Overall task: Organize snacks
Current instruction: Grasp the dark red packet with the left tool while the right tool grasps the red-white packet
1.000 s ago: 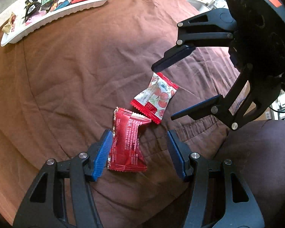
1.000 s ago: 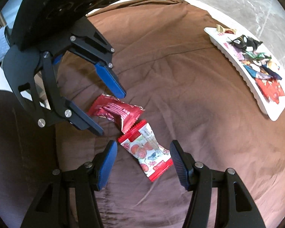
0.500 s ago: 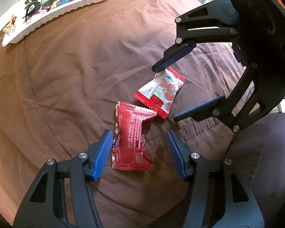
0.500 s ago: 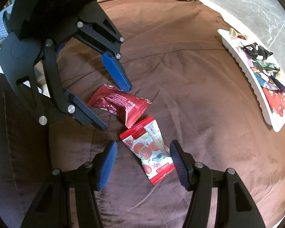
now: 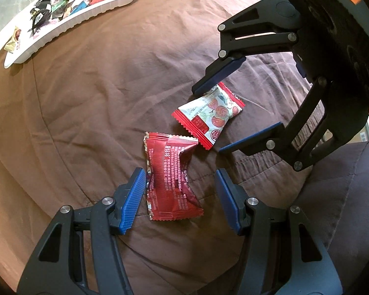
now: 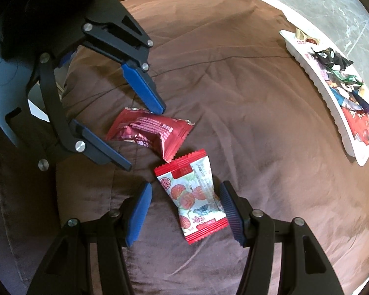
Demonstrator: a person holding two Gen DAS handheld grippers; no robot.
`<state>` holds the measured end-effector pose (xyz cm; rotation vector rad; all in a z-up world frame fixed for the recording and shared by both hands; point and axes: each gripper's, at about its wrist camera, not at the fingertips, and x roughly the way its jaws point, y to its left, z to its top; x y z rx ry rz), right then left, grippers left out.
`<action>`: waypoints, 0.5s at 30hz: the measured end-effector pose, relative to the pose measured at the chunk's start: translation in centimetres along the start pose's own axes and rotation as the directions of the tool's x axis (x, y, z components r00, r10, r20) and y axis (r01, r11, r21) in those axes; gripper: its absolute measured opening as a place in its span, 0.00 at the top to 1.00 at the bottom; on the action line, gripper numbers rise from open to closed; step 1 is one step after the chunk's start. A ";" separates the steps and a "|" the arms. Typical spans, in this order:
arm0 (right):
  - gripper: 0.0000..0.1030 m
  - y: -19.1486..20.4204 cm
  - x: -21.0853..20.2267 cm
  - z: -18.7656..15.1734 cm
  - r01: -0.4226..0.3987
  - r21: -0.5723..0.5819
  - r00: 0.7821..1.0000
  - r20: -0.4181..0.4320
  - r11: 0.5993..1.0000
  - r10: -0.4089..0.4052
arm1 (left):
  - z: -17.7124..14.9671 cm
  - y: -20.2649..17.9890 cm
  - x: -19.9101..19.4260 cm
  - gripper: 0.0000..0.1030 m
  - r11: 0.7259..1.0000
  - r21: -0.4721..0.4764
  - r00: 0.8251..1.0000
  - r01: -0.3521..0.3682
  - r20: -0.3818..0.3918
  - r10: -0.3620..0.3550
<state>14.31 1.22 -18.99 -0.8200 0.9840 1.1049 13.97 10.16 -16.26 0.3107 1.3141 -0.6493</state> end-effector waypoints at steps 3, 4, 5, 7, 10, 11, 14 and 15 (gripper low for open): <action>0.46 -0.2 0.1 0.0 0.007 0.009 1.000 0.001 1.000 -0.007 | -0.1 -0.9 0.2 0.45 1.000 0.015 1.000 -0.023 0.000 0.023; 0.48 -0.3 0.0 0.0 0.009 0.011 1.000 0.001 1.000 -0.009 | -0.1 -1.4 0.2 0.45 1.000 0.014 1.000 -0.025 0.000 0.025; 0.53 -0.5 0.0 0.0 0.009 0.012 1.000 0.004 1.000 -0.009 | -0.1 -1.6 0.2 0.45 1.000 0.012 1.000 -0.028 0.002 0.028; 0.60 -1.0 -0.1 0.0 0.011 0.027 1.000 0.005 1.000 -0.011 | -0.2 -1.7 0.2 0.46 0.999 0.010 0.999 -0.040 0.009 0.040; 0.64 -1.5 -0.2 0.0 0.013 0.049 1.000 0.005 0.999 -0.014 | -0.3 -2.1 0.0 0.54 0.998 0.014 0.998 -0.067 0.019 0.067; 0.64 -1.6 -0.2 0.0 0.016 0.052 1.000 0.007 0.999 -0.017 | -0.3 -2.0 -0.1 0.60 0.997 0.011 0.997 -0.078 0.021 0.077; 0.64 -1.8 -0.2 0.0 0.019 0.065 1.000 0.008 0.998 -0.019 | -0.3 -1.4 -0.4 0.69 0.997 -0.023 0.997 -0.067 0.033 0.068; 0.64 -1.9 -0.2 0.0 0.016 0.073 1.000 0.011 0.997 -0.017 | -0.4 -1.3 -0.4 0.69 0.997 -0.033 0.997 -0.064 0.035 0.065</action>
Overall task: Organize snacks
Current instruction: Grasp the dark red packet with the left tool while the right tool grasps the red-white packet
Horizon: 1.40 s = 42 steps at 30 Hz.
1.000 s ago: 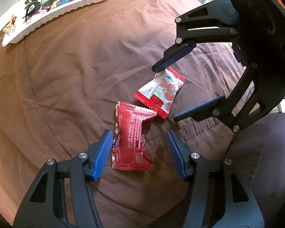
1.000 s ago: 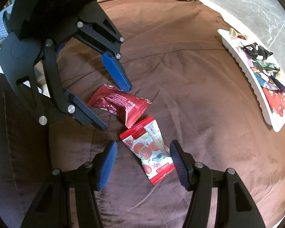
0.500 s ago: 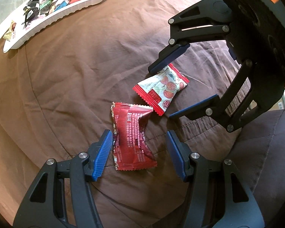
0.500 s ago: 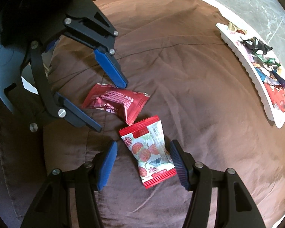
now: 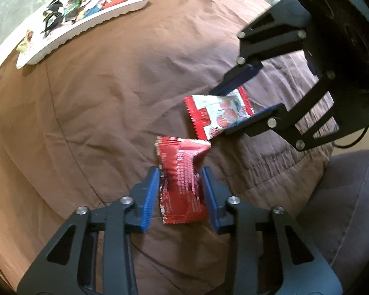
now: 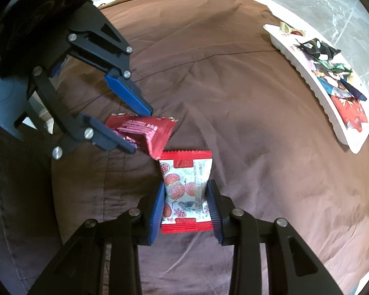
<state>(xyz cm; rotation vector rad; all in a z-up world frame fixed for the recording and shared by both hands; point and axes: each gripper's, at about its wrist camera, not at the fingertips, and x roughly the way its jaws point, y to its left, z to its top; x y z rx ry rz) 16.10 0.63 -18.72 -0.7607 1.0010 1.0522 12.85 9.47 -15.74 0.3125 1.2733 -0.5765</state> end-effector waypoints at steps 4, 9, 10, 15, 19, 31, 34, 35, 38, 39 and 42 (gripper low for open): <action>0.65 -0.4 0.0 0.0 -0.009 0.023 1.000 0.006 1.000 0.009 | -0.2 0.0 -0.3 0.69 1.000 0.000 1.000 -0.001 0.005 0.001; 0.65 -1.1 0.0 -0.5 -0.019 0.051 1.000 0.015 0.999 0.018 | -0.1 0.0 -0.6 0.69 1.000 -0.008 1.000 0.002 0.012 -0.002; 0.65 -1.3 -0.1 -0.7 -0.020 0.056 1.000 0.016 0.998 0.019 | 0.0 -0.1 -0.7 0.69 1.000 -0.012 1.000 0.007 0.012 -0.007; 0.65 -1.9 -0.3 -1.1 -0.033 0.084 0.999 0.027 0.996 0.031 | -0.2 0.2 -0.3 0.69 1.000 -0.017 1.000 0.010 0.016 -0.009; 0.65 -2.5 -0.5 -1.4 -0.048 0.105 0.998 0.034 0.993 0.045 | -0.4 0.6 -0.4 0.69 1.000 -0.025 1.000 0.016 0.020 -0.016; 0.65 -5.0 -1.9 -2.2 -0.093 0.191 0.994 0.066 0.977 0.082 | -0.3 1.9 -1.5 0.69 0.998 -0.048 0.998 0.035 0.044 -0.033; 0.64 -5.4 -2.3 -2.4 -0.101 0.212 0.993 0.076 0.972 0.087 | -0.1 1.8 -1.8 0.69 0.998 -0.050 0.998 0.040 0.052 -0.037; 0.64 -5.5 -2.4 -2.5 -0.105 0.220 0.993 0.080 0.970 0.089 | 0.0 1.8 -1.8 0.69 0.998 -0.050 0.998 0.039 0.054 -0.036; 0.65 -6.1 -2.3 -2.3 -0.115 0.242 0.991 0.088 0.963 0.096 | 0.2 2.1 -2.1 0.69 0.998 -0.052 0.997 0.044 0.062 -0.040; 0.65 -5.9 -2.3 -2.2 -0.116 0.247 0.991 0.091 0.962 0.096 | 0.3 2.1 -2.2 0.69 0.998 -0.053 0.997 0.045 0.063 -0.042; 0.65 -6.6 -2.6 -2.2 -0.126 0.269 0.990 0.099 0.955 0.102 | 0.6 2.4 -2.3 0.69 0.997 -0.054 0.997 0.046 0.068 -0.042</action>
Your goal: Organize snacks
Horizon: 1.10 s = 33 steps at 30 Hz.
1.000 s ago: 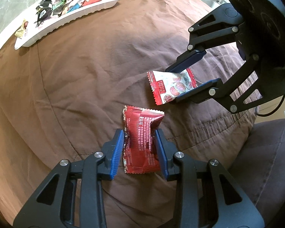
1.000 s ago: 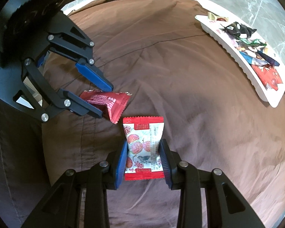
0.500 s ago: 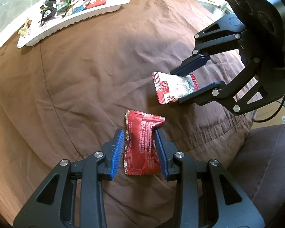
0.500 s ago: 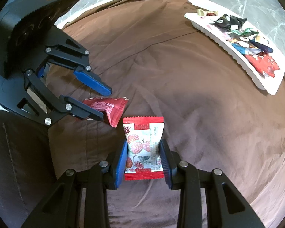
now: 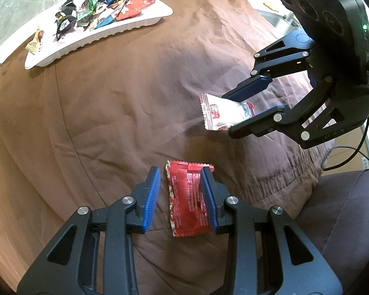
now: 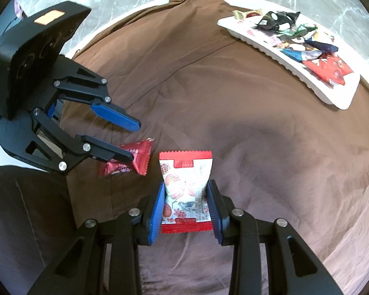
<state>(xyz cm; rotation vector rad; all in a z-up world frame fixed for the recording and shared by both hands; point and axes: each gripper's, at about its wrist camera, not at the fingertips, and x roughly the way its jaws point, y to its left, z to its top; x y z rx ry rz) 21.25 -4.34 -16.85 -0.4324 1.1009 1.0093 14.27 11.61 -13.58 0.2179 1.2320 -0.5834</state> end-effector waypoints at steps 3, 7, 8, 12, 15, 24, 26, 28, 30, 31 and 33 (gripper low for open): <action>0.64 -0.5 -0.4 0.0 -0.008 0.026 1.000 0.008 1.000 0.008 | 0.5 0.4 0.0 0.69 1.000 -0.009 1.000 0.003 0.004 -0.003; 0.64 -1.4 -0.9 0.2 -0.021 0.062 1.000 0.018 0.998 0.020 | 1.1 0.9 0.0 0.69 1.000 -0.017 1.000 0.009 0.010 -0.008; 0.64 -1.6 -1.0 0.2 -0.028 0.072 0.999 0.020 0.997 0.026 | 1.3 1.0 0.0 0.69 1.000 -0.020 1.000 0.010 0.012 -0.010; 0.64 -2.5 -1.4 0.6 -0.037 0.103 0.999 0.032 0.994 0.034 | 1.9 1.4 0.0 0.69 1.000 -0.023 1.000 0.014 0.017 -0.014; 0.64 -3.2 -1.6 0.7 -0.049 0.131 0.998 0.043 0.990 0.043 | 2.3 1.7 -0.1 0.69 1.000 -0.028 1.000 0.015 0.024 -0.014; 0.64 -5.3 -2.7 0.6 -0.079 0.201 0.995 0.075 0.976 0.065 | 3.7 3.1 -0.1 0.69 0.999 -0.049 0.999 0.020 0.037 -0.019; 0.64 -5.8 -3.0 0.8 -0.084 0.215 0.994 0.081 0.973 0.068 | 4.2 3.5 -0.1 0.69 0.998 -0.056 0.999 0.022 0.043 -0.020; 0.64 -6.3 -3.2 1.1 -0.091 0.229 0.993 0.088 0.969 0.073 | 4.7 3.9 -0.2 0.69 0.998 -0.060 0.999 0.021 0.048 -0.018; 0.64 -6.9 -3.5 1.2 -0.096 0.244 0.992 0.098 0.965 0.074 | 5.2 4.4 -0.3 0.69 0.998 -0.062 0.998 0.019 0.055 -0.016; 0.64 -7.1 -3.7 1.4 -0.102 0.251 0.992 0.104 0.962 0.078 | 5.6 4.6 -0.4 0.69 0.998 -0.067 0.998 0.018 0.060 -0.014; 0.64 -7.8 -3.9 1.9 -0.105 0.262 0.991 0.113 0.959 0.078 | 6.3 5.1 -0.5 0.69 0.997 -0.070 0.998 0.016 0.067 -0.011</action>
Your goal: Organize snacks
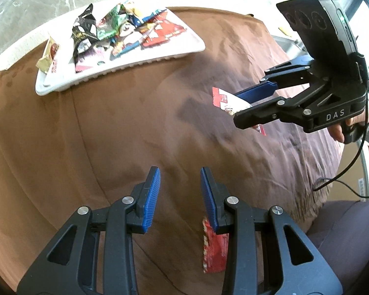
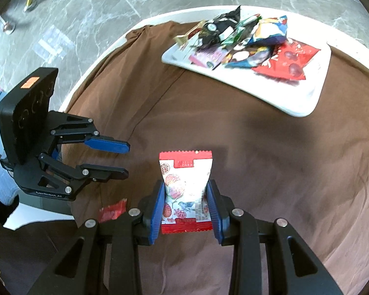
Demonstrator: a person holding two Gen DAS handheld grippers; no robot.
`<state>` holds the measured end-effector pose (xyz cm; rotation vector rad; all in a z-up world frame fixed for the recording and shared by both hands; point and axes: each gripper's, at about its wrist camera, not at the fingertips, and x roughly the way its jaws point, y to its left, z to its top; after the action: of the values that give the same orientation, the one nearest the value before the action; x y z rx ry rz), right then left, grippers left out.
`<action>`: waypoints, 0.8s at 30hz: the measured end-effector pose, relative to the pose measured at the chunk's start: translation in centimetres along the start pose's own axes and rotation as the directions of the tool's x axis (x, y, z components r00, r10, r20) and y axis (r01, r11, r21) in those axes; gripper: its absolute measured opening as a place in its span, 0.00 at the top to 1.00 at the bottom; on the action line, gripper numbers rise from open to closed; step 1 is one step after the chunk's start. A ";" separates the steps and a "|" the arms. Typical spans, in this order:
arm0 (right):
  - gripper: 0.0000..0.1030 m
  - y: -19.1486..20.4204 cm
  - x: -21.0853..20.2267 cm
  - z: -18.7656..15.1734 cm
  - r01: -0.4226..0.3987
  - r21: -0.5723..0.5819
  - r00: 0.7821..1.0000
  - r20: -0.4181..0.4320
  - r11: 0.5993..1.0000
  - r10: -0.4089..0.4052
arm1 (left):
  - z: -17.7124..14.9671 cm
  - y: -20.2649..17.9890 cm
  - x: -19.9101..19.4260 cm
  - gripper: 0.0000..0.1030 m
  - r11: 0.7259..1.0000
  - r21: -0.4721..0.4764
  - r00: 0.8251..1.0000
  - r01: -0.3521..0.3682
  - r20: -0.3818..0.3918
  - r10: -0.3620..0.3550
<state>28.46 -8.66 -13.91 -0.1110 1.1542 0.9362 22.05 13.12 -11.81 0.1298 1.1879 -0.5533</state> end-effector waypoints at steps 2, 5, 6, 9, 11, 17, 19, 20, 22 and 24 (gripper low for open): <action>0.64 -0.3 -0.3 0.4 -0.002 0.007 1.000 0.009 1.000 0.002 | 0.8 0.3 0.0 0.69 1.000 0.001 1.000 -0.006 0.007 0.006; 0.64 -0.7 -0.6 1.1 -0.004 0.015 1.000 0.020 1.000 0.004 | 1.6 0.6 0.0 0.69 1.000 0.004 1.000 -0.010 0.012 0.010; 0.64 -0.8 -0.7 1.3 -0.004 0.018 1.000 0.024 1.000 0.004 | 1.8 0.6 0.0 0.69 1.000 0.006 1.000 -0.011 0.013 0.011; 0.64 -1.3 -0.7 1.8 -0.004 0.028 1.000 0.028 1.000 0.003 | 2.4 0.7 0.2 0.69 1.000 0.007 1.000 -0.013 0.016 0.013; 0.64 -1.5 -0.7 2.0 -0.009 0.040 0.999 0.032 0.999 0.007 | 2.7 0.9 0.3 0.69 1.000 0.005 1.000 -0.012 0.017 0.012; 0.64 -2.5 -0.8 2.5 -0.014 0.071 0.999 0.041 0.997 0.011 | 3.3 1.3 0.6 0.69 1.000 -0.002 1.000 -0.008 0.020 0.008; 0.64 -2.7 -1.0 2.6 -0.017 0.078 0.999 0.042 0.997 0.013 | 3.6 1.6 0.7 0.69 1.000 -0.002 1.000 -0.006 0.020 0.006; 0.64 -2.8 -1.0 2.7 -0.017 0.081 0.999 0.045 0.997 0.013 | 3.7 1.7 0.8 0.69 1.000 -0.002 1.000 -0.005 0.020 0.005; 0.64 -2.9 -1.1 2.9 -0.015 0.082 0.999 0.045 0.997 0.011 | 3.7 1.7 0.8 0.69 1.000 -0.001 1.000 -0.002 0.021 0.002; 0.64 -3.0 -1.0 3.2 -0.016 0.084 0.999 0.045 0.996 0.013 | 3.7 1.8 0.9 0.69 1.000 -0.001 1.000 0.001 0.016 -0.001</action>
<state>32.74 -9.43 -12.83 -0.0135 1.1533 0.8971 26.23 12.99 -11.52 0.1241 1.1730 -0.5542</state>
